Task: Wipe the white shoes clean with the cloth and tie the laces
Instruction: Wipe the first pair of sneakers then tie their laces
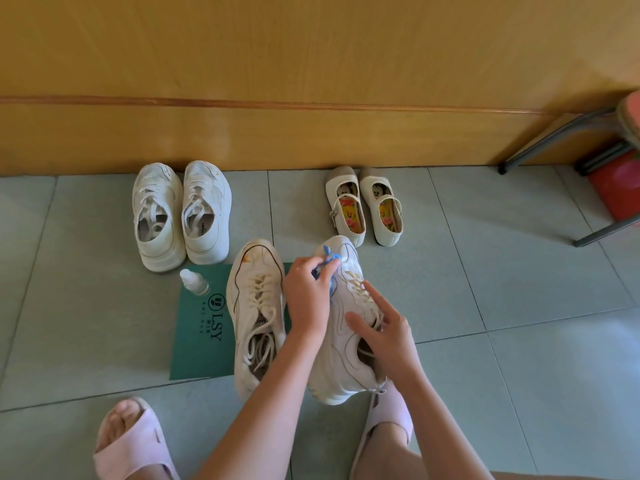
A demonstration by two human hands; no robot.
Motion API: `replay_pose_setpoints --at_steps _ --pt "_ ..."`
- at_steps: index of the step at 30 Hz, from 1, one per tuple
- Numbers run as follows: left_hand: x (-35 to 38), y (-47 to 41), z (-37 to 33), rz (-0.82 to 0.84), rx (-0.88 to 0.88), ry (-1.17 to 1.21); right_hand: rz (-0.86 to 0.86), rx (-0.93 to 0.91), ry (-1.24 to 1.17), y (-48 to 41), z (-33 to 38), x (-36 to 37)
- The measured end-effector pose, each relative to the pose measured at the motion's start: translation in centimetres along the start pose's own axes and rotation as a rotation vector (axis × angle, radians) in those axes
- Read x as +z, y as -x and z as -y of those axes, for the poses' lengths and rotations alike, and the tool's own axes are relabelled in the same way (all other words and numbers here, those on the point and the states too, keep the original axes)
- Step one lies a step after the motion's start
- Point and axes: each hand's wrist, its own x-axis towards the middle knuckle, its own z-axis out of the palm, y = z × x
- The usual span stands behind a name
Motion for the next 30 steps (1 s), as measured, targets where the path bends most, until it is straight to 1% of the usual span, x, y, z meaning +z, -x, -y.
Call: replay_pose_setpoints --at_steps 14,17,20,21,25,27,30 --pt "-1.4 7.3 1.0 0.031 -0.04 0.013 0.074 -0.009 -0.06 0.1 0.3 -0.5" --pt "-1.7 5.2 -0.3 0.021 -0.019 0.009 0.086 0.007 -0.073 0.1 0.2 -0.4" --pt "-0.9 -0.2 -2.0 -0.042 -0.016 0.031 0.071 0.017 -0.109 0.0 -0.1 -0.2" --pt "-0.6 -2.1 -2.4 -0.038 -0.002 0.016 0.07 0.024 -0.119 -0.1 -0.2 -0.3" --pt "0.4 -6.2 -2.1 0.125 0.08 -0.095 0.077 0.03 -0.134 -0.2 -0.2 -0.3" --pt "0.8 -6.1 -1.6 0.224 0.109 -0.109 0.075 0.021 -0.112 -0.2 -0.1 -0.1" --pt "0.6 -4.6 -1.5 0.299 0.208 -0.083 0.063 0.018 -0.125 -0.3 -0.1 0.0"
